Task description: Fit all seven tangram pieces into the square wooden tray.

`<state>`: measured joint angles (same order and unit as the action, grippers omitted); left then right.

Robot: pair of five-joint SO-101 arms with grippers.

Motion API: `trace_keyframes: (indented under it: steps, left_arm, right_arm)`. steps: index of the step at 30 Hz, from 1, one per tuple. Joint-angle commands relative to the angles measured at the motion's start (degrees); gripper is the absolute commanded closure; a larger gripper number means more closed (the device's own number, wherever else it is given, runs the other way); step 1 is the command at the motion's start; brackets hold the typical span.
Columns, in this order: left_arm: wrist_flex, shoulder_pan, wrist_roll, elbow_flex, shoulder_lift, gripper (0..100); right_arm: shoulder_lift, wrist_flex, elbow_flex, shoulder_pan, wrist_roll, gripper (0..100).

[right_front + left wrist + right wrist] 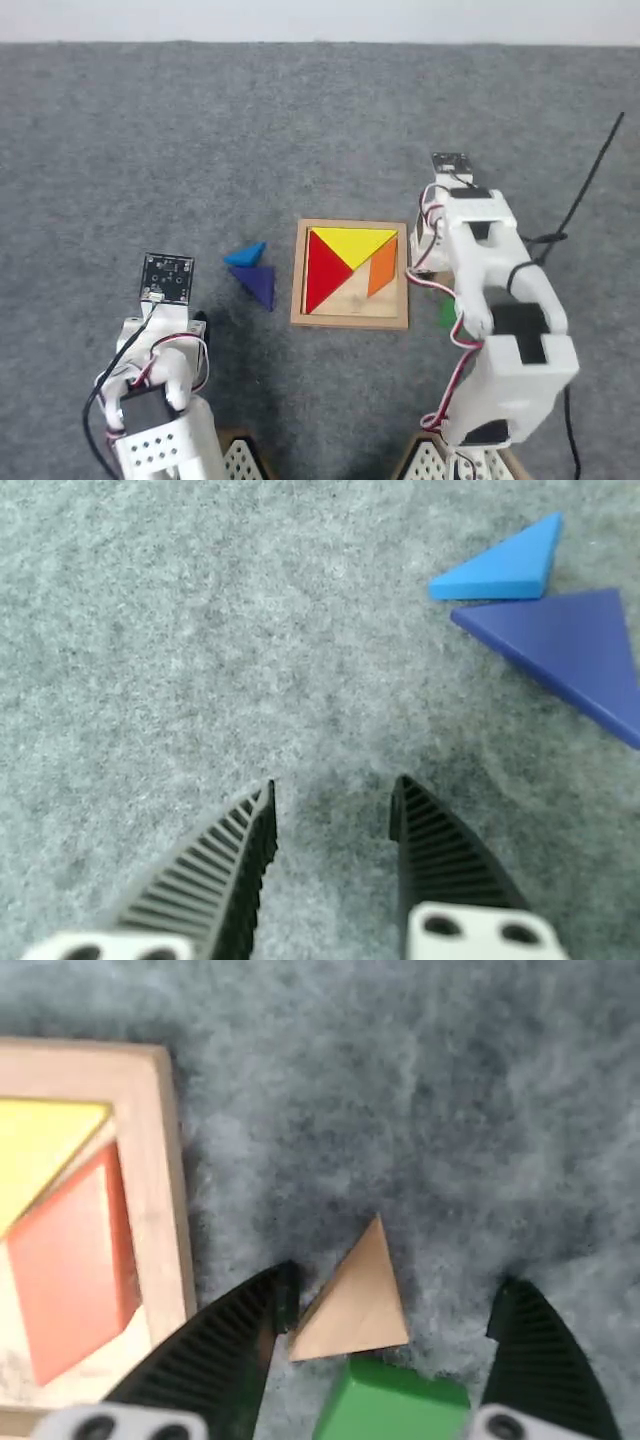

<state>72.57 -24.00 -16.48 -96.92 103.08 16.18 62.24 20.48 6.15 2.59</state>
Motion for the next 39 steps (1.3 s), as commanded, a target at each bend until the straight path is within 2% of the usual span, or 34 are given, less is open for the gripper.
trace_keyframes:
  steps: [1, 7, 13, 18, 20, 22, 26, 32, 39]
  left_arm:
    - [0.3, 0.0, -0.9, 0.4, 1.1, 81]
    - [0.3, 0.0, -0.9, 0.4, 1.1, 81]
    - [0.3, 0.0, -0.9, 0.4, 1.1, 81]
    - [0.3, 0.0, -0.9, 0.4, 1.1, 81]
    - [0.3, 0.0, -0.9, 0.4, 1.1, 81]
    - [0.3, 0.0, -0.9, 0.4, 1.1, 81]
    - [0.3, 0.0, -0.9, 0.4, 1.1, 81]
    - [0.3, 0.0, -0.9, 0.4, 1.1, 81]
    - [0.3, 0.0, -0.9, 0.4, 1.1, 81]
  right_arm:
    - [4.1, 3.1, -6.2, -1.0, 0.8, 71.8]
    - [3.2, 3.3, -6.6, -0.3, 0.4, 89.4]
    - [2.9, 3.6, -6.8, -0.2, 0.4, 95.8]
    - [1.1, 8.1, -9.3, -0.2, 0.2, 95.7]
    - [-0.9, 11.4, -10.0, -0.2, -2.8, 94.2]
    - [-3.3, 14.4, -9.6, -0.2, -3.3, 87.8]
    - [-8.0, 14.7, -3.3, 0.3, 1.0, 73.6]
    - [-10.7, 5.0, 6.9, 3.3, 0.9, 76.8]
    - [-10.7, 3.5, 7.4, 3.4, 1.9, 76.8]
